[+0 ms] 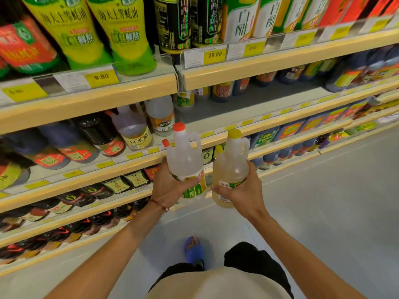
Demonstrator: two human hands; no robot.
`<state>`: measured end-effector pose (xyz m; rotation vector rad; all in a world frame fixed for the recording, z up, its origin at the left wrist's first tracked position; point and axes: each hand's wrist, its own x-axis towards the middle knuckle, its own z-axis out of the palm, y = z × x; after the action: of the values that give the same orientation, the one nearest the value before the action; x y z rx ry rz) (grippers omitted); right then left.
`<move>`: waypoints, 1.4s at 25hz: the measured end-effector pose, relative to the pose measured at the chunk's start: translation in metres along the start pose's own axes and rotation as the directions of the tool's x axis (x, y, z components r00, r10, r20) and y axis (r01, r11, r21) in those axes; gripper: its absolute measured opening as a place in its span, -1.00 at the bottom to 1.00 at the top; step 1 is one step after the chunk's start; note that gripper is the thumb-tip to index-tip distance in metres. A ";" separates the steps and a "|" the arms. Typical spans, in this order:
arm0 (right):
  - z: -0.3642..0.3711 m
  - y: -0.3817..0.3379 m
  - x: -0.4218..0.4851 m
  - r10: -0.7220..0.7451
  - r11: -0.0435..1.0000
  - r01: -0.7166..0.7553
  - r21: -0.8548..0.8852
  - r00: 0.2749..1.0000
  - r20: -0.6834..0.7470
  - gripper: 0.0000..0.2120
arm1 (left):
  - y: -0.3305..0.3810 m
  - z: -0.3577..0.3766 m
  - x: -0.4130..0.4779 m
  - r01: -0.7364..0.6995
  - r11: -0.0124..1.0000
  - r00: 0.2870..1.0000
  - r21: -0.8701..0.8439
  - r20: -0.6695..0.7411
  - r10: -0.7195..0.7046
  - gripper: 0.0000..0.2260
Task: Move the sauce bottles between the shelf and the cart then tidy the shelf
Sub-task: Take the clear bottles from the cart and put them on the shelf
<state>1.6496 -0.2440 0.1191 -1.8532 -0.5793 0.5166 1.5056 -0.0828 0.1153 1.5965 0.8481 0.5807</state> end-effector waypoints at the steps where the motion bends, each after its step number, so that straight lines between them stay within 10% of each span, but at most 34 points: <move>1: 0.000 0.001 0.009 -0.004 1.000 0.004 0.000 1.000 0.007 -0.13 | 0.001 0.001 0.005 -0.002 1.000 1.000 -0.002 -0.015 0.002 -0.25; 20: -0.065 0.009 0.153 -0.173 0.984 0.174 0.035 0.901 0.398 -0.08 | 0.034 0.106 0.031 0.162 0.917 0.889 0.363 -0.458 0.024 -0.22; 35: -0.031 0.005 0.196 -0.396 0.914 0.377 0.150 0.910 0.122 -0.10 | 0.043 0.075 0.122 -0.260 0.819 0.777 0.511 -0.393 0.492 -0.23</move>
<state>1.8233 -0.1480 0.1093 -1.5362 -0.9712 0.4154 1.6460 -0.0356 0.1325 2.0928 1.0993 1.2275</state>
